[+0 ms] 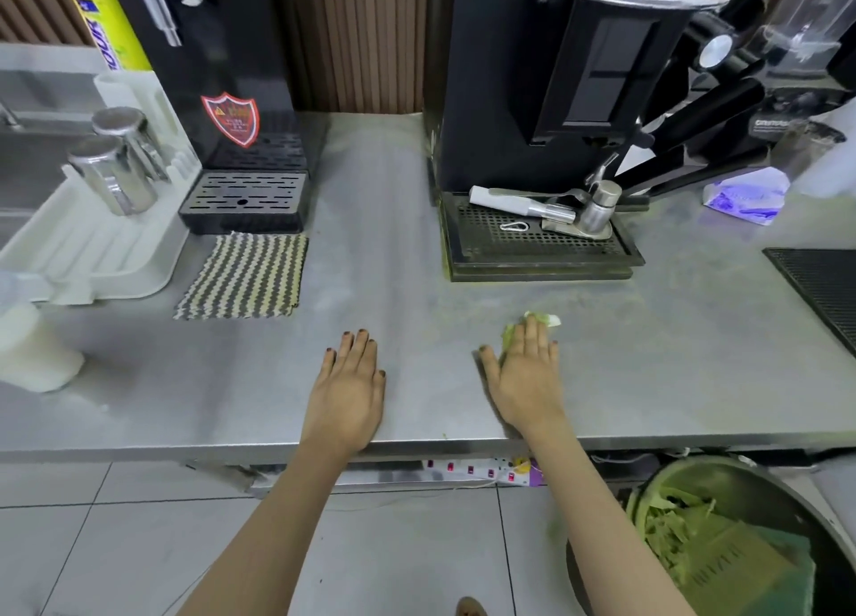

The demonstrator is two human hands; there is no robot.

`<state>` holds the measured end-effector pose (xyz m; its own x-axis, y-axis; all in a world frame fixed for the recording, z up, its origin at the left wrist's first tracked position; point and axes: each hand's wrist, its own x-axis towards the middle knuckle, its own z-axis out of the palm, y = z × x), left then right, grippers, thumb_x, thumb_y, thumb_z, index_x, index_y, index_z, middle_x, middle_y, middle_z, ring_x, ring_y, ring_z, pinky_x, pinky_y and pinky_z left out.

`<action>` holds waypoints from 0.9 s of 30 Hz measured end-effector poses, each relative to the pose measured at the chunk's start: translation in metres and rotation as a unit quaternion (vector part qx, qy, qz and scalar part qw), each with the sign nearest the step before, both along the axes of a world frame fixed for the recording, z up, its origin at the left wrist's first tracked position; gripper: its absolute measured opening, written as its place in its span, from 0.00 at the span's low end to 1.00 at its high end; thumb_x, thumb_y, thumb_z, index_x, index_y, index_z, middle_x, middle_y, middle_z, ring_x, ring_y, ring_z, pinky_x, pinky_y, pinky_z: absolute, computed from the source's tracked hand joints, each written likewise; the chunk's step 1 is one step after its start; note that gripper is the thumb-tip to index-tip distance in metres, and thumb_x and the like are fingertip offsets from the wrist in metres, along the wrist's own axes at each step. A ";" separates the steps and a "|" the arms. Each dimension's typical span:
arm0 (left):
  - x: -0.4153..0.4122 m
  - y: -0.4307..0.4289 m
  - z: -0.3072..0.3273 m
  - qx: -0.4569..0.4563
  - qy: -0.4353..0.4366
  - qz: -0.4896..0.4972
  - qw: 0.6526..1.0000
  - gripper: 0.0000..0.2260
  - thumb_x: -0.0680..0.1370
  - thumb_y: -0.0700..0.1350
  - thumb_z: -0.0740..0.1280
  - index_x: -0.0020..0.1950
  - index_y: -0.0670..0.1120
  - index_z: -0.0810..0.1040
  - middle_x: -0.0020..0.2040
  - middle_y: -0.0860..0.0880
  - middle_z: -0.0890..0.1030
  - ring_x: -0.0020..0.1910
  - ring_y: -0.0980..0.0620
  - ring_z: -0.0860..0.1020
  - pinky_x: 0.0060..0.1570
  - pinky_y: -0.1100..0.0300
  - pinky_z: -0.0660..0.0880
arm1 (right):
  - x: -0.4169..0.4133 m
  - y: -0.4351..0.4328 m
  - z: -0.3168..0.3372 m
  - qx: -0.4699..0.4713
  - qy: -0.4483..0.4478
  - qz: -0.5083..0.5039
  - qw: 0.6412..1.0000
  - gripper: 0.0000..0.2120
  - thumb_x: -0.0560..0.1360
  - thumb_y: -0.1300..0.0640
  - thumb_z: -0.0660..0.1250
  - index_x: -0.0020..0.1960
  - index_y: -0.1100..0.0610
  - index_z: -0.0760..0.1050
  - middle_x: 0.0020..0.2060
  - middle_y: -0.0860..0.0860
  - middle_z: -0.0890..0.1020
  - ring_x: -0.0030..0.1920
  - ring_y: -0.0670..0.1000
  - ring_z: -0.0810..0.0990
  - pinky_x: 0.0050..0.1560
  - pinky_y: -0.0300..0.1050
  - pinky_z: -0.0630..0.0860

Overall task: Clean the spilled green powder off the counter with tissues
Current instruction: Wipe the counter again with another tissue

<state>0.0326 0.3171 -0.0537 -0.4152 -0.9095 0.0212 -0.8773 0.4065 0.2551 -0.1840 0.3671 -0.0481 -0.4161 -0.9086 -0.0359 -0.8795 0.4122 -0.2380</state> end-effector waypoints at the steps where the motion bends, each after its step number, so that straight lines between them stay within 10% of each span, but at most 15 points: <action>1: 0.000 0.000 0.000 0.000 0.001 0.002 1.000 0.28 0.76 0.52 0.38 0.75 0.43 0.54 0.76 0.47 0.52 0.75 0.50 0.47 0.72 0.57 0.41 | -0.004 -0.009 0.003 -0.001 -0.002 -0.009 1.000 0.33 0.79 0.42 0.46 0.73 0.66 0.51 0.75 0.61 0.51 0.75 0.57 0.46 0.74 0.52 0.43; 9: -0.002 0.001 0.001 -0.007 0.015 0.019 1.000 0.36 0.71 0.56 0.32 0.74 0.42 0.56 0.76 0.47 0.55 0.75 0.50 0.49 0.71 0.59 0.42 | 0.029 -0.014 0.007 0.004 -0.073 0.196 0.978 0.29 0.79 0.44 0.46 0.73 0.62 0.55 0.75 0.57 0.54 0.75 0.54 0.49 0.73 0.45 0.42; 27: -0.001 0.000 0.000 -0.007 0.045 0.032 0.998 0.36 0.72 0.55 0.34 0.73 0.42 0.60 0.75 0.47 0.58 0.75 0.50 0.52 0.71 0.60 0.44 | -0.008 -0.016 0.015 0.007 -0.099 0.251 0.963 0.27 0.78 0.40 0.47 0.71 0.51 0.63 0.75 0.53 0.55 0.72 0.56 0.59 0.71 0.47 0.57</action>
<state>0.0312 0.3169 -0.0537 -0.3522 -0.9334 0.0680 -0.8753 0.3543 0.3291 -0.1915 0.3514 -0.0330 0.0912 -0.9923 -0.0838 -0.9071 -0.0480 -0.4182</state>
